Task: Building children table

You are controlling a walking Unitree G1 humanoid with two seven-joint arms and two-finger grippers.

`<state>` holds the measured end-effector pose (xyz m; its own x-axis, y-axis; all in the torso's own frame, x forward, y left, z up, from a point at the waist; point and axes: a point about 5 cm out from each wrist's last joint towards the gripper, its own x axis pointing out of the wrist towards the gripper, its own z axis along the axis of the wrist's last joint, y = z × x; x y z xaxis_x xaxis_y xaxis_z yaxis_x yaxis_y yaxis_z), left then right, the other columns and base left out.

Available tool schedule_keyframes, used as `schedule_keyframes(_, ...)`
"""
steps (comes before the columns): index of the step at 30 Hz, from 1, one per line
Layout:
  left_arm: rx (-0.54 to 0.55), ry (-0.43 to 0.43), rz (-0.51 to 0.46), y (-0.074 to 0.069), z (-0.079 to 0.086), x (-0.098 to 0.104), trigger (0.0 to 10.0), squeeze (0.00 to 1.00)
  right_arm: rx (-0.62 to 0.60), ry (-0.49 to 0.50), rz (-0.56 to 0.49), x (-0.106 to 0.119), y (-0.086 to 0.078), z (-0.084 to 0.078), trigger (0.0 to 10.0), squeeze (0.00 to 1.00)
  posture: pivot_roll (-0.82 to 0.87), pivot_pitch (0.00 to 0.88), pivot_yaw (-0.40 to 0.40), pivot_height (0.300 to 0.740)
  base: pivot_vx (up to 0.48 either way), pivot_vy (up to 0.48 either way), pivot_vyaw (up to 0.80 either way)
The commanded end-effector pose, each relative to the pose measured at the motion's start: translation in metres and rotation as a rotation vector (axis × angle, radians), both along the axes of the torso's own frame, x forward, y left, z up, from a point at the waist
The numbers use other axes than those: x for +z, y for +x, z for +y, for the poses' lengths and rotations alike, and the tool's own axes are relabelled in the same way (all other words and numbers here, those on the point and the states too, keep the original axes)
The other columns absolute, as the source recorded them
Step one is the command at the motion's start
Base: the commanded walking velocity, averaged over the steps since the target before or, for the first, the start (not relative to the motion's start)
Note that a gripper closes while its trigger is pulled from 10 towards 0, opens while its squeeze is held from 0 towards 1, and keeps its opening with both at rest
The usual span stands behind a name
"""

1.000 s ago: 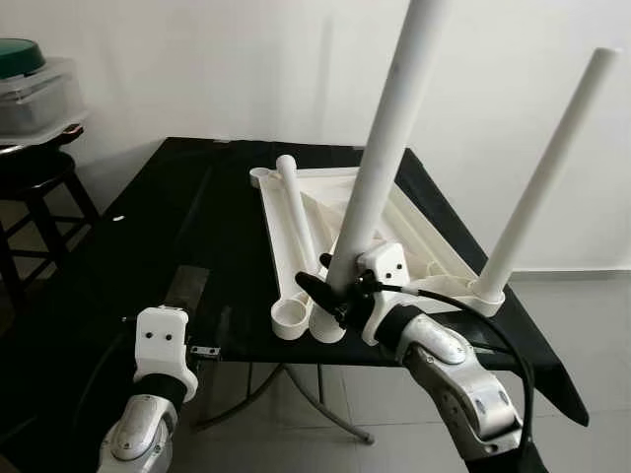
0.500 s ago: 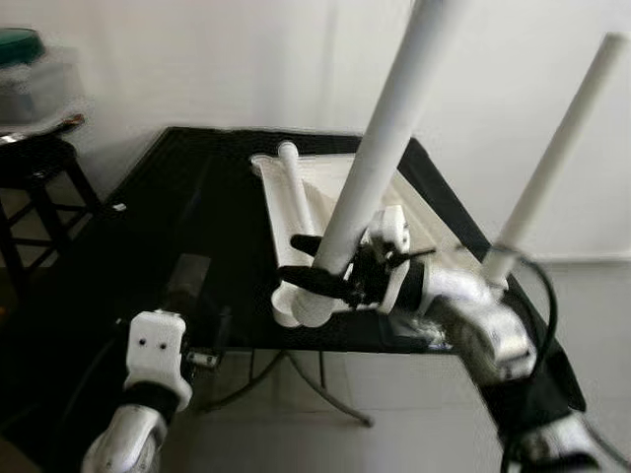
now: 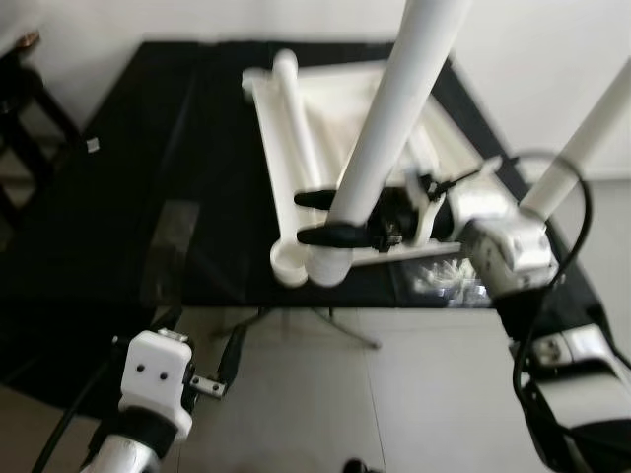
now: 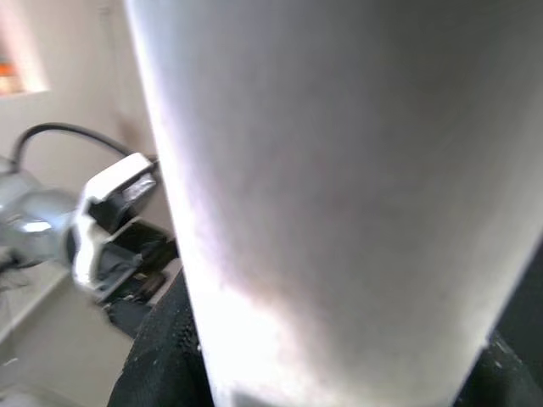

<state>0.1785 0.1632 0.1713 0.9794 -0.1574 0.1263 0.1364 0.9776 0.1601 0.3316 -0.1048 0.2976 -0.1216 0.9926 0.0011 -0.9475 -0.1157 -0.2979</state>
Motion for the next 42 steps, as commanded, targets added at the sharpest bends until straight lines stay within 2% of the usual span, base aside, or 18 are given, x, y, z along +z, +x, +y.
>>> schedule_keyframes(1,-0.017,0.016,0.017,-0.004,-0.002,0.000,10.0,0.00,0.075,-0.031,-0.028,0.002,-0.004,0.008,10.0,0.00,0.03,0.393,-0.040,0.740,0.000,0.000,0.00)
schedule_keyframes(4,-0.020,0.018,0.019,-0.007,-0.003,0.002,10.0,0.00,0.117,-0.065,-0.037,0.002,-0.004,0.012,10.0,0.00,0.03,0.407,-0.050,0.740,0.000,0.000,0.00)
schedule_keyframes(9,-0.008,0.040,0.012,-0.017,-0.007,0.011,10.0,0.00,0.203,-0.218,-0.123,0.004,-0.001,0.028,10.0,0.00,0.01,0.441,-0.099,0.740,0.000,0.000,0.00)
schedule_keyframes(11,-0.008,0.040,0.012,-0.017,-0.007,0.011,10.0,0.00,0.203,-0.218,-0.123,0.004,-0.001,0.028,10.0,0.00,0.01,0.441,-0.099,0.740,0.000,0.000,0.00)
schedule_keyframes(15,0.054,0.067,-0.011,-0.016,-0.001,0.019,10.0,0.00,0.231,-0.268,-0.170,0.011,0.002,0.043,10.0,0.00,0.01,0.444,-0.120,0.740,0.000,0.000,0.00)
schedule_keyframes(19,0.183,0.103,-0.058,-0.007,0.019,0.032,10.0,0.00,0.237,-0.186,-0.161,0.034,0.005,0.057,10.0,0.00,0.02,0.431,-0.143,0.740,0.000,0.000,0.00)
schedule_keyframes(21,0.201,0.110,-0.069,-0.005,0.022,0.035,10.0,0.00,0.239,-0.156,-0.154,0.040,0.005,0.058,10.0,0.00,0.02,0.431,-0.143,0.740,0.000,0.000,0.00)
schedule_keyframes(22,0.212,0.114,-0.078,-0.003,0.023,0.037,10.0,0.00,0.242,-0.126,-0.148,0.044,0.005,0.057,10.0,0.00,0.02,0.419,-0.148,0.740,0.000,0.000,0.00)
schedule_keyframes(23,0.232,0.106,-0.105,0.002,0.023,0.042,10.0,0.00,0.249,-0.041,-0.120,0.055,0.004,0.052,10.0,0.00,0.01,0.367,-0.158,0.740,0.000,0.000,0.00)
schedule_keyframes(24,0.232,0.106,-0.105,0.002,0.023,0.042,10.0,0.00,0.249,-0.041,-0.120,0.055,0.004,0.052,10.0,0.00,0.01,0.367,-0.158,0.740,0.000,0.000,0.00)
schedule_keyframes(26,0.257,0.095,-0.140,0.008,0.022,0.049,10.0,0.00,0.269,0.062,-0.087,0.067,0.002,0.044,10.0,0.00,0.01,0.359,-0.159,0.740,0.000,0.000,0.00)
schedule_keyframes(30,0.283,0.075,-0.142,0.016,0.022,0.048,10.0,0.00,0.258,0.115,-0.080,0.068,-0.001,0.039,10.0,0.00,-0.03,0.293,-0.138,0.740,0.000,0.000,0.00)
schedule_keyframes(32,0.285,0.026,-0.142,0.027,0.017,0.048,10.0,0.00,0.121,0.165,-0.141,0.064,-0.013,0.030,10.0,0.00,-0.05,0.230,-0.108,0.740,0.000,0.000,0.00)
schedule_keyframes(35,0.279,0.019,-0.146,0.030,0.016,0.049,10.0,0.00,0.068,0.182,-0.152,0.063,-0.016,0.027,10.0,0.00,-0.05,0.224,-0.106,0.740,0.000,0.000,0.00)
schedule_keyframes(37,0.275,0.016,-0.154,0.042,0.019,0.050,10.0,0.00,-0.105,0.253,-0.096,0.050,-0.012,0.029,10.0,0.00,-0.05,0.146,-0.093,0.740,0.000,0.000,0.00)
schedule_keyframes(38,0.275,0.016,-0.154,0.042,0.019,0.050,10.0,0.00,-0.105,0.253,-0.096,0.050,-0.012,0.029,10.0,0.00,-0.05,0.146,-0.093,0.740,0.000,0.000,0.00)
schedule_keyframes(40,0.279,0.012,-0.171,0.052,0.023,0.052,10.0,0.00,-0.325,0.309,-0.004,0.024,-0.008,0.032,10.0,0.00,-0.04,0.117,-0.094,0.740,0.000,0.000,0.00)
schedule_keyframes(42,0.279,0.012,-0.171,0.052,0.023,0.052,10.0,0.00,-0.325,0.309,-0.004,0.024,-0.008,0.032,10.0,0.00,-0.04,0.117,-0.094,0.740,0.000,0.000,0.00)
